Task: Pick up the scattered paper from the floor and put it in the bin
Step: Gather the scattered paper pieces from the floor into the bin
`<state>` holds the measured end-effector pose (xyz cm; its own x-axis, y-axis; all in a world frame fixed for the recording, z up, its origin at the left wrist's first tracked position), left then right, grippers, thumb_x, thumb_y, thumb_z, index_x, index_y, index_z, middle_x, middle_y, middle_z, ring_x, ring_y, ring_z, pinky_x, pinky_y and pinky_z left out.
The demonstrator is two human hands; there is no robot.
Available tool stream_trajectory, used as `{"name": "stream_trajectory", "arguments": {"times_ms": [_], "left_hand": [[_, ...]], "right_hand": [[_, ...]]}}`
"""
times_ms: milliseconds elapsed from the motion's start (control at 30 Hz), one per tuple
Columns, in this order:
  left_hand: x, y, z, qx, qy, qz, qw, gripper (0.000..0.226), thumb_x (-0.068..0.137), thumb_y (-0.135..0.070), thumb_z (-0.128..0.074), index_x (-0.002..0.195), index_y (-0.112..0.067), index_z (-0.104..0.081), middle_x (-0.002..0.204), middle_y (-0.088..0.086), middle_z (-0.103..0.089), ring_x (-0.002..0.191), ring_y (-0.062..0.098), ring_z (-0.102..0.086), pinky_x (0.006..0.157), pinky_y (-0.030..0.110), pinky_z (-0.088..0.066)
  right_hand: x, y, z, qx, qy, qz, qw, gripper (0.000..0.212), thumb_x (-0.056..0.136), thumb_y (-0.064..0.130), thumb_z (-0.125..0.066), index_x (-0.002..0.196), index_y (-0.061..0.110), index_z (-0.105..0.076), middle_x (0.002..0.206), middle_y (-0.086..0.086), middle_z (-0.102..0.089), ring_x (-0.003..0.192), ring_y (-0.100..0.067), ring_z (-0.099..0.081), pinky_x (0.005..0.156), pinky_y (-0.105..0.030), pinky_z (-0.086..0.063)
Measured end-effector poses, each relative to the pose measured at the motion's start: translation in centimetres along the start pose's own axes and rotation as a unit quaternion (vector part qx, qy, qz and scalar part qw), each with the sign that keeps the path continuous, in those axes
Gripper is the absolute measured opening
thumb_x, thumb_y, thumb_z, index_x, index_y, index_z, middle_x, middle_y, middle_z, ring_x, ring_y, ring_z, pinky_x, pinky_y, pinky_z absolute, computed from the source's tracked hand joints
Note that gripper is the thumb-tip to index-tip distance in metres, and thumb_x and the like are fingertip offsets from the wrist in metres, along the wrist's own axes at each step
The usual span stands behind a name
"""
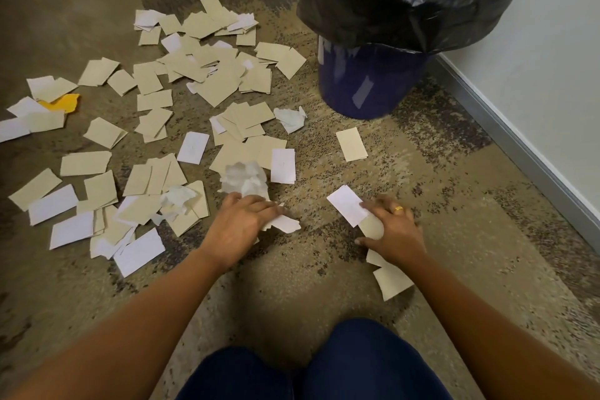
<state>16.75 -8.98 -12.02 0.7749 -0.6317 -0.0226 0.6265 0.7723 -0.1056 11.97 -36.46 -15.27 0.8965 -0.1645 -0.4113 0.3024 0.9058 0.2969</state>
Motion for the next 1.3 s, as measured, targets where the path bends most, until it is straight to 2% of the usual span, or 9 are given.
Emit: {"name": "stream_trajectory", "arguments": {"times_ms": [167,267,433,567,700,833,933,1067,1300], "left_hand": [[0.7,-2.1,-0.6,0.037,0.002,-0.012,0.999,0.077,0.067,0.005,-0.074,0.135,-0.020,-0.049,0.112,0.009,-0.070,0.111,0.022,-0.063,0.095,0.048,-0.046],[1.0,-2.9,-2.1,-0.015,0.187,0.062,0.980,0.061,0.098,-0.012,-0.034,0.151,-0.023,-0.007,0.157,0.004,-0.020,0.146,0.019,-0.012,0.118,0.045,-0.006],[0.5,-3.0,-3.5,-0.022,0.260,0.056,0.964,0.110,0.063,-0.088,-0.007,0.151,-0.022,-0.001,0.159,0.001,-0.006,0.147,0.020,-0.003,0.116,0.051,0.005],[0.8,-2.4,-2.4,-0.038,0.194,0.085,0.977,0.055,0.098,-0.043,-0.024,0.147,-0.019,-0.023,0.135,0.012,-0.048,0.121,0.027,-0.048,0.100,0.035,-0.036],[1.1,-0.9,-2.6,-0.092,0.052,0.089,0.990,0.043,0.083,0.003,-0.059,0.125,-0.007,-0.057,0.127,0.016,-0.055,0.113,0.034,-0.053,0.085,0.043,-0.052],[1.2,0.0,-2.8,0.025,-0.049,0.120,0.991,0.068,0.052,-0.022,-0.087,0.115,-0.016,-0.062,0.126,0.017,-0.055,0.116,0.028,-0.038,0.084,0.051,-0.047],[1.5,0.6,-2.6,0.038,-0.058,0.154,0.986,0.097,0.050,-0.055,-0.082,0.134,-0.030,-0.040,0.148,0.011,-0.024,0.137,0.030,-0.016,0.099,0.068,-0.025],[2.3,1.0,-2.8,-0.063,0.093,0.215,0.970,0.117,0.055,-0.082,-0.060,0.145,-0.046,0.006,0.157,0.003,0.017,0.144,0.036,0.014,0.104,0.075,-0.007],[1.4,-1.3,-4.5,-0.030,0.284,0.160,0.945,0.121,0.063,-0.078,-0.057,0.148,-0.031,0.014,0.158,0.010,0.014,0.142,0.038,0.020,0.108,0.069,-0.009]], "right_hand": [[-1.2,-2.5,-0.4,-0.049,0.136,-0.032,0.989,0.133,0.050,0.066,-0.077,0.144,0.044,0.014,0.152,-0.007,0.030,0.141,-0.036,0.023,0.104,-0.071,-0.010],[-1.3,-2.5,-0.9,-0.080,0.152,-0.008,0.985,0.137,0.051,0.057,-0.082,0.142,0.043,0.018,0.151,-0.007,0.033,0.139,-0.038,0.025,0.103,-0.072,-0.008],[-0.2,-2.2,-0.7,-0.159,0.136,0.076,0.975,0.139,0.049,0.062,-0.080,0.142,0.041,0.021,0.152,-0.006,0.032,0.142,-0.031,0.022,0.109,-0.067,-0.009],[1.4,-0.9,0.2,-0.202,0.148,0.125,0.960,0.142,0.048,0.063,-0.080,0.139,0.041,0.028,0.149,-0.004,0.038,0.139,-0.034,0.028,0.105,-0.071,-0.008],[2.5,0.3,0.8,-0.250,0.180,0.166,0.937,0.142,0.048,0.061,-0.081,0.141,0.040,0.024,0.149,-0.004,0.037,0.138,-0.036,0.028,0.102,-0.074,-0.009],[3.4,0.5,0.7,-0.276,0.185,0.179,0.926,0.141,0.047,0.063,-0.080,0.142,0.042,0.021,0.150,-0.003,0.036,0.140,-0.037,0.023,0.104,-0.073,-0.015],[3.5,0.5,0.8,-0.288,0.180,0.180,0.923,0.137,0.048,0.066,-0.078,0.142,0.044,0.018,0.153,-0.001,0.031,0.142,-0.037,0.018,0.106,-0.069,-0.016],[3.3,0.7,1.1,-0.284,0.157,0.180,0.929,0.132,0.049,0.065,-0.078,0.144,0.045,0.010,0.157,0.000,0.018,0.144,-0.035,0.009,0.109,-0.061,-0.016],[2.1,0.2,1.0,-0.237,0.142,0.178,0.944,0.117,0.057,0.059,-0.078,0.147,0.043,-0.004,0.158,0.007,0.007,0.142,-0.033,-0.002,0.109,-0.058,-0.020]]}}
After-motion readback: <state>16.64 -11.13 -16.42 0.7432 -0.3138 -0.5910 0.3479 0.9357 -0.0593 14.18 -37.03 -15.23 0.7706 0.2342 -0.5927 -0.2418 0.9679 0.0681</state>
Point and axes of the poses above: each hand's wrist, its own x-axis towards the middle knuckle, its own z-axis out of the back of the hand, y = z × x, the point moved 1 cm from there along x, towards the middle knuckle
